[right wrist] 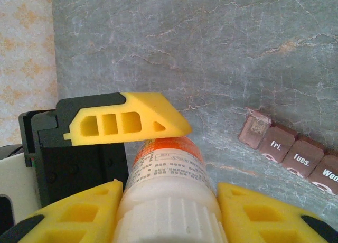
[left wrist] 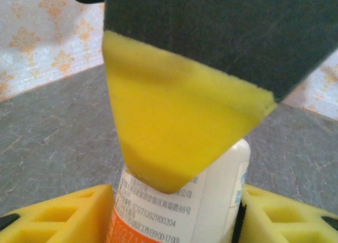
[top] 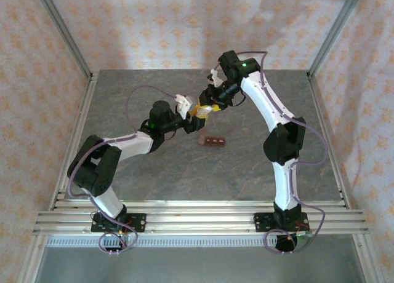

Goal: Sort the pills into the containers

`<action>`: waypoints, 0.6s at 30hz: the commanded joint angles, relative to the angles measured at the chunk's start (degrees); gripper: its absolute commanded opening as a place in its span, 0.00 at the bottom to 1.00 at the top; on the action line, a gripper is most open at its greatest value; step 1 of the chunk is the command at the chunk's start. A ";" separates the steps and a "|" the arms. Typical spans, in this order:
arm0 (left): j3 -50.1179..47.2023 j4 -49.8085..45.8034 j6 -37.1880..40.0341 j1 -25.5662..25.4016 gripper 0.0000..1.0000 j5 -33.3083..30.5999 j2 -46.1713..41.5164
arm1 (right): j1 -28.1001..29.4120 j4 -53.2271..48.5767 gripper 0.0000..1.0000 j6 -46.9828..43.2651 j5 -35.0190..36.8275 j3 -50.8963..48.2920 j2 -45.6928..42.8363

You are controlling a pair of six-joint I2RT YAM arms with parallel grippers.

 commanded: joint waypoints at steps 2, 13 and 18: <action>0.55 -0.09 0.11 -0.15 0.61 0.89 1.52 | 0.29 -0.20 0.29 -0.05 -0.63 1.49 -1.55; 0.83 1.36 -0.88 -0.12 0.57 0.29 1.93 | 0.32 -0.20 0.29 -0.02 -0.63 1.46 -1.19; 1.55 2.09 -1.73 -0.08 0.58 0.20 2.15 | 0.29 -0.29 0.29 -0.12 -0.68 1.48 -1.11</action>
